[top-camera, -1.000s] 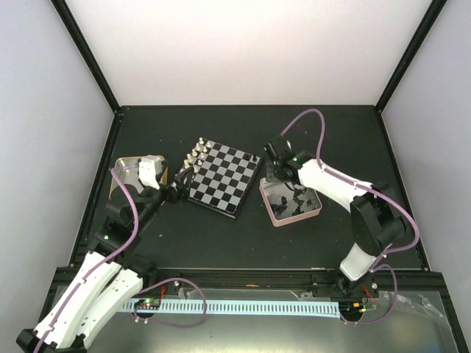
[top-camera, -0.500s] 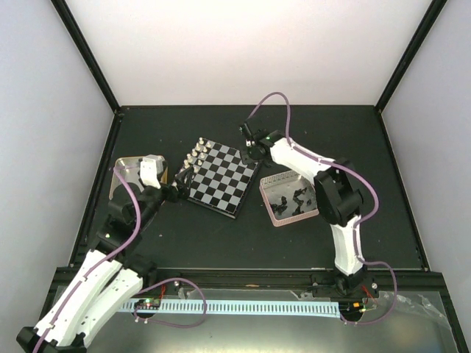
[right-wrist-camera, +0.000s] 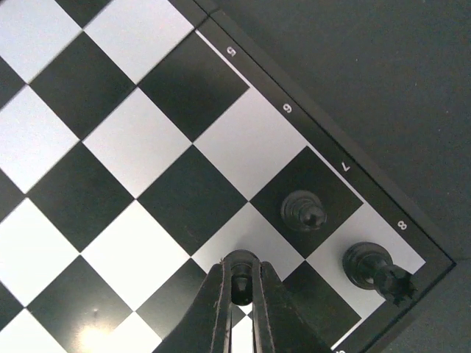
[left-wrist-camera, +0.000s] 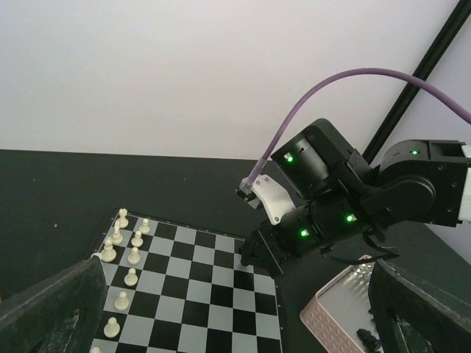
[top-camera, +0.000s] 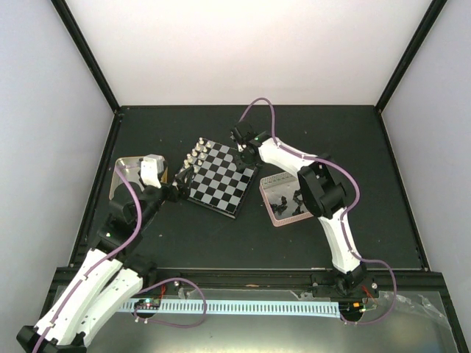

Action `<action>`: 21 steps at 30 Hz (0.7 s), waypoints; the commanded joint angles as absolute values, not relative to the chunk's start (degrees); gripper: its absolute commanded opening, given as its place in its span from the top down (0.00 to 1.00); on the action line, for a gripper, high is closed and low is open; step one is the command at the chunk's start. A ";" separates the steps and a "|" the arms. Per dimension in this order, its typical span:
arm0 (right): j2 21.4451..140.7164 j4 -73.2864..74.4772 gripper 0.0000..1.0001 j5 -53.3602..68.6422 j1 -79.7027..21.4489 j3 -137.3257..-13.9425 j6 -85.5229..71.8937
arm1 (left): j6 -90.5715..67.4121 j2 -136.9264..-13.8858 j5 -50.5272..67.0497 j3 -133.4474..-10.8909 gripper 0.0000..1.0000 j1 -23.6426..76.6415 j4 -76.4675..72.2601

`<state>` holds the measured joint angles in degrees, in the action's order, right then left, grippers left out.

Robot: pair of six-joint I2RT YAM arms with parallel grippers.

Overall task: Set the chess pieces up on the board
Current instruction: Place the chess piece on the chessboard.

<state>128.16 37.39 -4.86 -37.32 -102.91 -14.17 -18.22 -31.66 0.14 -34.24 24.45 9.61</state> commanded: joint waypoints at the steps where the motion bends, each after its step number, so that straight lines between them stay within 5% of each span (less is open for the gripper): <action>1: 129.30 39.41 0.97 -6.81 -37.79 -105.19 -13.70 | -17.52 -32.03 -1.13 -35.77 0.01 24.61 9.74; 21: 130.84 39.44 0.93 -6.58 -37.73 -106.10 -13.99 | -17.37 -31.97 -1.55 -35.62 0.01 24.57 10.04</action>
<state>129.60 39.24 -6.11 -37.32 -104.05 -14.02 -18.20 -31.64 -0.80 -34.24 24.45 9.82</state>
